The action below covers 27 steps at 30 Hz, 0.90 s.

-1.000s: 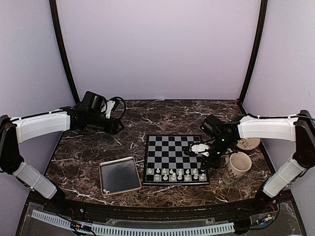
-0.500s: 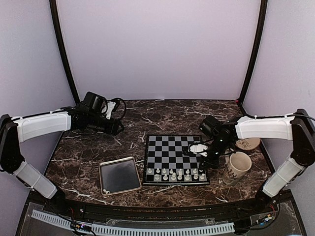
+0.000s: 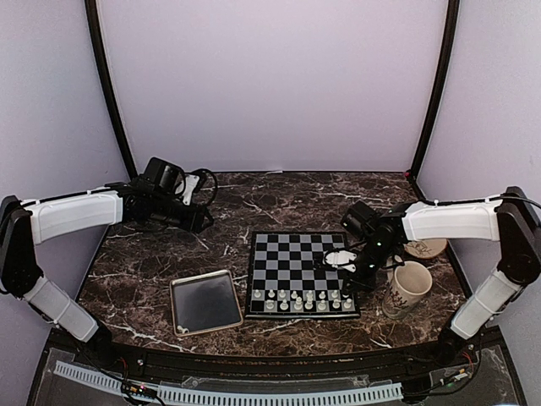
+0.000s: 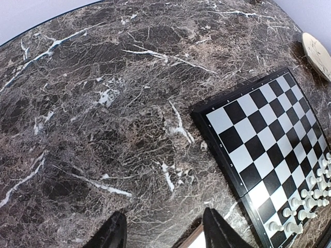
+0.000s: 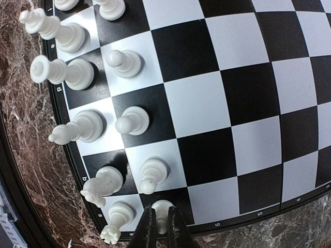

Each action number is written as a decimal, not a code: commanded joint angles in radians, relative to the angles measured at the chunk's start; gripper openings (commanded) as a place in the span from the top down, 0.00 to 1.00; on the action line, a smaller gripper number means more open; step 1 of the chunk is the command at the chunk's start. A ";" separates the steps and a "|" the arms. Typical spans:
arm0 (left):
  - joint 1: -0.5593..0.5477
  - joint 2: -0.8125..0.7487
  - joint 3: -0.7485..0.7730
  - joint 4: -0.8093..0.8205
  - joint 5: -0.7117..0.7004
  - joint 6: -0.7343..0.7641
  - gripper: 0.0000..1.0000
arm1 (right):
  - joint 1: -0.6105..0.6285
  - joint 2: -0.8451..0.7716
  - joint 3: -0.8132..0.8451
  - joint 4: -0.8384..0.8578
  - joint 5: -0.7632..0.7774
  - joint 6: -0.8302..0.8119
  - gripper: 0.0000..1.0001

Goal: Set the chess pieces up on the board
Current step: Place the pawn at h2.

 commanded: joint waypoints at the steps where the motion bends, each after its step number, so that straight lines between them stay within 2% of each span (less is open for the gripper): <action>1: 0.000 -0.001 0.024 -0.021 0.014 0.004 0.47 | -0.003 0.006 -0.010 0.013 0.004 -0.007 0.89; 7: 0.000 0.004 0.020 -0.022 0.005 -0.013 0.47 | -0.005 -0.031 0.024 -0.021 -0.006 -0.004 0.81; 11: 0.000 0.006 0.009 -0.061 -0.043 -0.089 0.47 | -0.021 -0.070 0.068 -0.060 -0.038 -0.015 0.77; 14: 0.000 0.005 0.021 -0.174 -0.089 -0.157 0.51 | -0.062 -0.098 0.088 -0.053 -0.089 -0.010 0.76; 18: 0.000 -0.010 0.008 -0.344 -0.112 -0.249 0.56 | -0.128 -0.124 0.060 0.036 -0.160 0.011 0.76; 22: -0.002 -0.046 -0.044 -0.476 -0.025 -0.291 0.63 | -0.169 -0.118 0.013 0.133 -0.212 0.027 0.76; 27: -0.044 -0.110 -0.101 -0.601 0.014 -0.407 0.64 | -0.195 -0.114 0.003 0.171 -0.239 0.022 0.76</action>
